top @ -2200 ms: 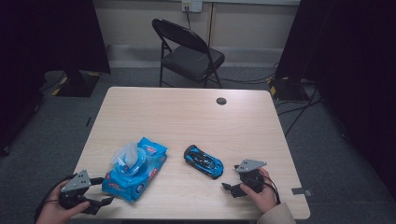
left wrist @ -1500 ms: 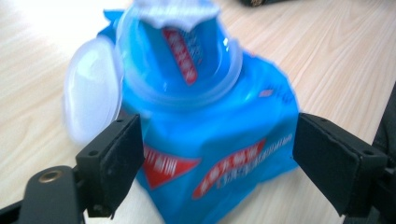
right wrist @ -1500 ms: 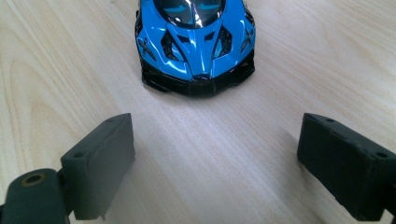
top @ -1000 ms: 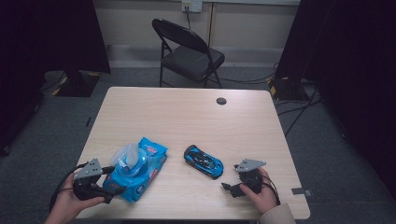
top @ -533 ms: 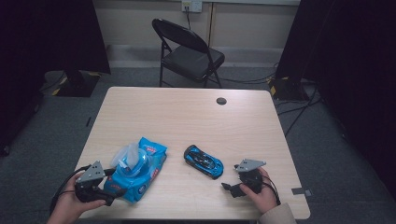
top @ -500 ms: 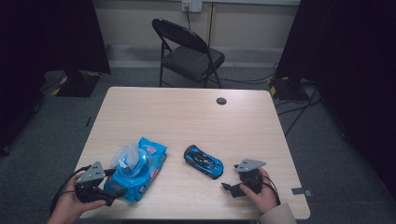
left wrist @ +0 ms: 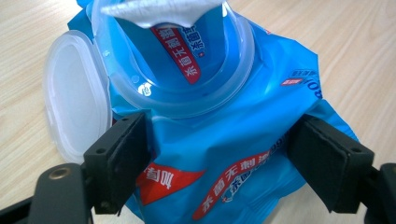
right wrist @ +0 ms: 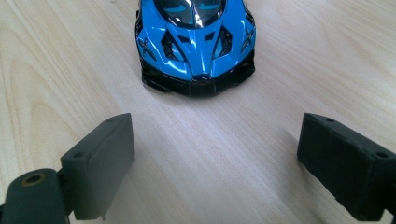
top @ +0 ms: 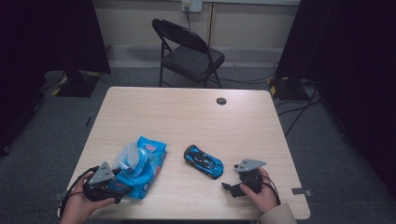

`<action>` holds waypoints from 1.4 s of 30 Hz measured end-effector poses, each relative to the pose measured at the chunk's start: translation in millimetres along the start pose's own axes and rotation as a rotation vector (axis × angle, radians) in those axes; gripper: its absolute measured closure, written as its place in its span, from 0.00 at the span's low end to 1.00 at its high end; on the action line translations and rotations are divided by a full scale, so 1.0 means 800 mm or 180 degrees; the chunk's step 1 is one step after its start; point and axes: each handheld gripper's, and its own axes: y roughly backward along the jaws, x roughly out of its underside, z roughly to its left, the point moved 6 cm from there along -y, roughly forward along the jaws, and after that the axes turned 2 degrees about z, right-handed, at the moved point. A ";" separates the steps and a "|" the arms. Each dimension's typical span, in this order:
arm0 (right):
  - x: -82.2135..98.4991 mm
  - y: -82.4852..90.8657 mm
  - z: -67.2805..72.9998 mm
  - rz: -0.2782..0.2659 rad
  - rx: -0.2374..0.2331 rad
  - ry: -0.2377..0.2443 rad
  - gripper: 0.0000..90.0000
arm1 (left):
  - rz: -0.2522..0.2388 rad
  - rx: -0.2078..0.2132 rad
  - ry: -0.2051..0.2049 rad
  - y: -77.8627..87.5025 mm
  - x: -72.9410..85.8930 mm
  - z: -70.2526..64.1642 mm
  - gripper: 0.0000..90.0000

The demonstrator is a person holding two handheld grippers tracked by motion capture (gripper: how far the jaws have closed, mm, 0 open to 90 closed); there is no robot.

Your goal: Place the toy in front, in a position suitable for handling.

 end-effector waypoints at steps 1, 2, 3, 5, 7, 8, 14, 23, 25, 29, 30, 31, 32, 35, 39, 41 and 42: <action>0.000 0.000 0.000 0.0000 -0.0001 0.0001 0.12 | -0.0016 -0.0006 0.0014 -0.002 -0.001 0.001 0.25; 0.000 0.000 0.000 -0.0001 -0.0002 0.0004 0.12 | -0.0025 -0.0003 0.0028 -0.003 -0.002 0.002 0.25; 0.000 0.000 0.000 0.0000 -0.0002 0.0005 0.12 | -0.0040 -0.0006 0.0039 -0.004 -0.003 0.003 0.26; 0.000 0.000 0.000 -0.0001 -0.0005 0.0007 0.12 | -0.0053 -0.0017 0.0050 -0.007 -0.006 0.005 0.27; 0.000 0.000 0.000 -0.0001 -0.0006 0.0008 0.12 | -0.0056 -0.0019 0.0070 -0.010 -0.009 0.007 0.27; 0.000 0.000 0.000 -0.0001 -0.0007 0.0009 0.12 | -0.0062 -0.0023 0.0081 -0.013 -0.011 0.008 0.27; 0.000 0.000 0.000 -0.0001 -0.0010 0.0013 0.12 | -0.0065 -0.0036 0.0100 -0.026 -0.023 0.020 0.29; 0.000 0.000 0.000 0.0001 -0.0012 0.0013 0.12 | -0.0065 -0.0055 0.0134 -0.048 -0.043 0.044 0.29; 0.000 0.000 -0.001 0.0001 -0.0014 0.0014 0.12 | -0.0077 -0.0072 0.0140 -0.054 -0.049 0.050 0.29; 0.000 0.000 -0.001 0.0001 -0.0016 0.0016 0.12 | -0.0083 -0.0090 0.0132 -0.063 -0.057 0.063 0.29; 0.000 0.000 -0.001 0.0001 -0.0016 0.0016 0.12 | -0.0081 -0.0073 0.0155 -0.065 -0.058 0.065 0.29; 0.000 0.000 -0.001 0.0001 -0.0016 0.0016 0.12 | -0.0081 -0.0068 0.0154 -0.067 -0.060 0.068 0.29; 0.000 0.000 -0.001 0.0001 -0.0017 0.0015 0.12 | -0.0089 -0.0062 0.0158 -0.069 -0.061 0.071 0.29; 0.000 0.000 -0.001 0.0001 -0.0016 0.0016 0.12 | -0.0053 -0.0030 0.0169 -0.072 -0.066 0.079 0.29; 0.000 0.000 -0.001 0.0003 -0.0024 0.0021 0.12 | -0.0029 -0.0012 0.0173 -0.078 -0.071 0.090 0.29; 0.000 0.000 -0.001 0.0003 -0.0025 0.0022 0.11 | -0.0023 -0.0014 0.0163 -0.080 -0.073 0.094 0.29; 0.000 0.000 -0.001 0.0003 -0.0025 0.0022 0.11 | -0.0015 -0.0016 0.0162 -0.081 -0.074 0.096 0.29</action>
